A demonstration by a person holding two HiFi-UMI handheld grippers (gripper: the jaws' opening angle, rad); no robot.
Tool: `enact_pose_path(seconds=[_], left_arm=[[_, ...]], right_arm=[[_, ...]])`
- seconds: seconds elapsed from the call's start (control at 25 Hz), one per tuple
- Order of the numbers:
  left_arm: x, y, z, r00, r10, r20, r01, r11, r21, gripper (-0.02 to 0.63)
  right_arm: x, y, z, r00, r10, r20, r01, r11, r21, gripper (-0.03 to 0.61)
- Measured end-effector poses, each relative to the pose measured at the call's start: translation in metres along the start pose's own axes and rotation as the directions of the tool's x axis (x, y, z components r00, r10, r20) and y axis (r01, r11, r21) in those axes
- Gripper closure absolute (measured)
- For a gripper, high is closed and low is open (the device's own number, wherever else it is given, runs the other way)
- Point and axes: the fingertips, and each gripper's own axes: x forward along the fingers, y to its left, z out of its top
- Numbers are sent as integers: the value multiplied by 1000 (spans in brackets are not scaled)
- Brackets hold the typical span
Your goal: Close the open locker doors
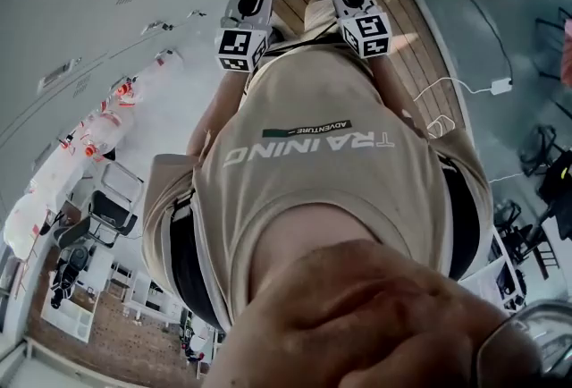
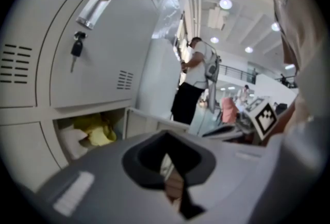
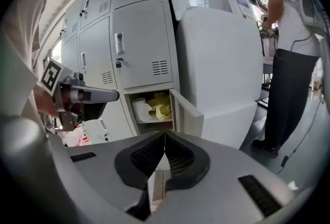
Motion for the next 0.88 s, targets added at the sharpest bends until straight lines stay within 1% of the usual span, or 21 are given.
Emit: enact_pose_path(seconds=[0.2,0.36,0.44,0.52,0.6,0.68,0.76,0.8,0.88], left_arm=[[46,12,31,993,119,-4,-119,993,-24,614],[61,14,53,970,241,-11,-241,969,-47,614],[63,13,56,953,302,-38,-304,950,-72,614],[63,10,60,931,359,-61,-364,926,-99,614],[59,5,69,908,413,-66,-418,900,-122,614],[51,0,78,880,470,-66,-475,869,-141,614],[42,-5,84,853,517,-70,-521,840,-153,614],[38,-7,85,844,531,-75,-535,830,-157,614],[31,-13,83,833,546,-89,-553,817,-166,614]], right_arm=[[11,-42,13,990,134,-46,-138,986,-90,565],[15,-72,25,969,229,-95,-241,960,-144,565],[17,-82,30,954,271,-129,-291,943,-165,565],[16,-92,37,933,317,-170,-346,920,-183,565],[15,-99,44,908,366,-205,-405,892,-202,565],[17,-104,48,879,410,-244,-463,857,-228,565],[20,-107,46,855,432,-287,-503,826,-254,565],[21,-108,43,847,433,-308,-514,815,-268,565],[21,-108,33,832,432,-349,-535,791,-297,565]])
